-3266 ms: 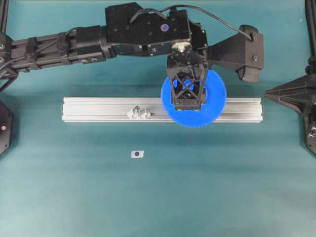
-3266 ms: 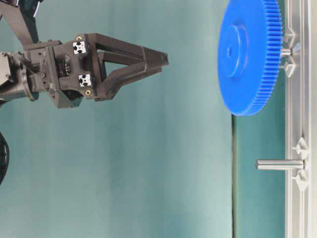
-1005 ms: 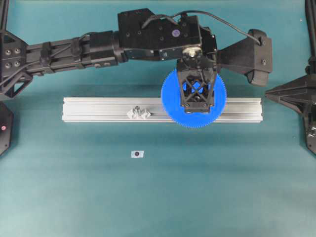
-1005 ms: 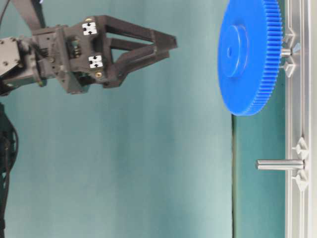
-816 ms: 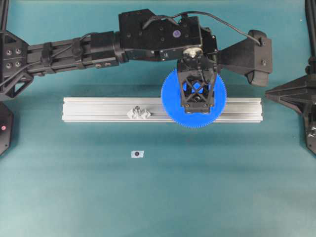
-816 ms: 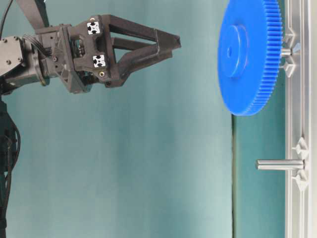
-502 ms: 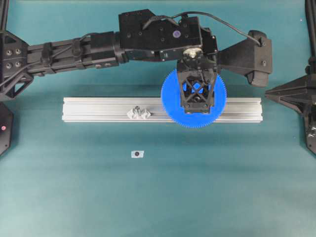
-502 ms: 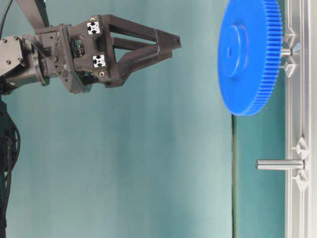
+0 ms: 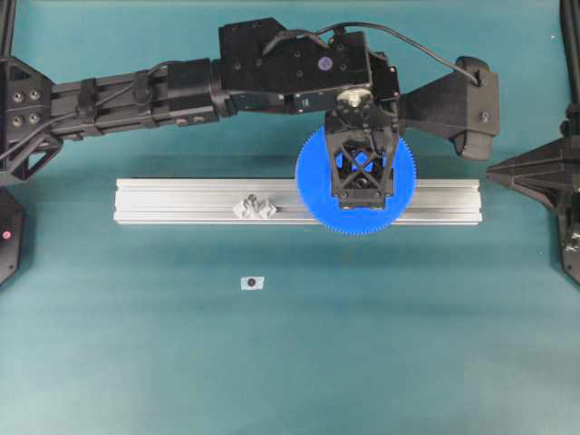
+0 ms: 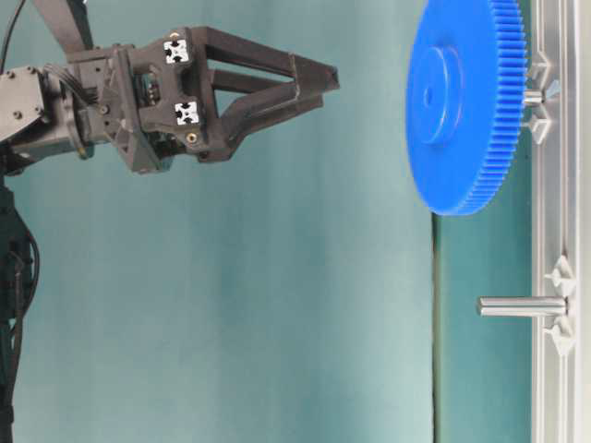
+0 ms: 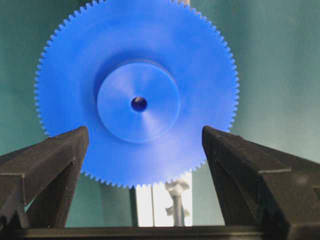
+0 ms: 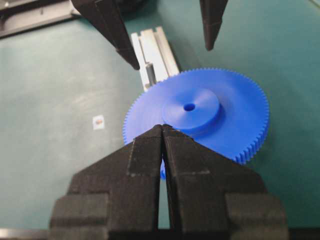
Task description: Insert the large gear onto the shaft.
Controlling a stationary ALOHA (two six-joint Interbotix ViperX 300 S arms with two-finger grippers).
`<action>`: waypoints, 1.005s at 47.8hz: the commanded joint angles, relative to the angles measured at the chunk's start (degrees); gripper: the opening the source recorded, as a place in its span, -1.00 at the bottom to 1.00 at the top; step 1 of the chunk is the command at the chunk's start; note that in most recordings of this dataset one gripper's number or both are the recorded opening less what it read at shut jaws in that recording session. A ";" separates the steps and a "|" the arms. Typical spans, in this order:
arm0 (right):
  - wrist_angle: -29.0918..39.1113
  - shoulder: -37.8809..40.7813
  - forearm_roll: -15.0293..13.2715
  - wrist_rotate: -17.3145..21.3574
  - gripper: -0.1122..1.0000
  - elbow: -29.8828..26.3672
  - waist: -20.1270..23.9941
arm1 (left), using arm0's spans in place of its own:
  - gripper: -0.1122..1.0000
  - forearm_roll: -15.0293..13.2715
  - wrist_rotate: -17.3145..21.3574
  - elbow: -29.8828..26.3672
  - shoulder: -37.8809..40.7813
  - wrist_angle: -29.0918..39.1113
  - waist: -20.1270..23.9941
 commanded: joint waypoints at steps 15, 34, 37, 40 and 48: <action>-0.26 0.44 0.00 0.70 -0.68 -0.70 -0.09 | 0.78 -0.09 -0.09 -1.32 -1.05 0.00 -0.18; -0.26 0.53 0.00 0.70 -0.68 -0.70 -0.09 | 0.78 -0.09 -0.88 -1.23 -0.97 0.18 -0.18; -0.26 0.44 0.00 0.79 -0.68 -0.79 -0.09 | 0.78 0.00 -0.88 -1.23 -0.97 0.18 -0.18; -0.26 0.44 0.00 0.79 -0.68 -0.79 -0.09 | 0.78 0.00 -0.88 -1.23 -1.05 0.26 -0.18; -0.35 0.44 0.00 0.79 -0.68 -0.79 -0.09 | 0.78 0.00 -0.88 -1.05 -0.97 0.26 -0.26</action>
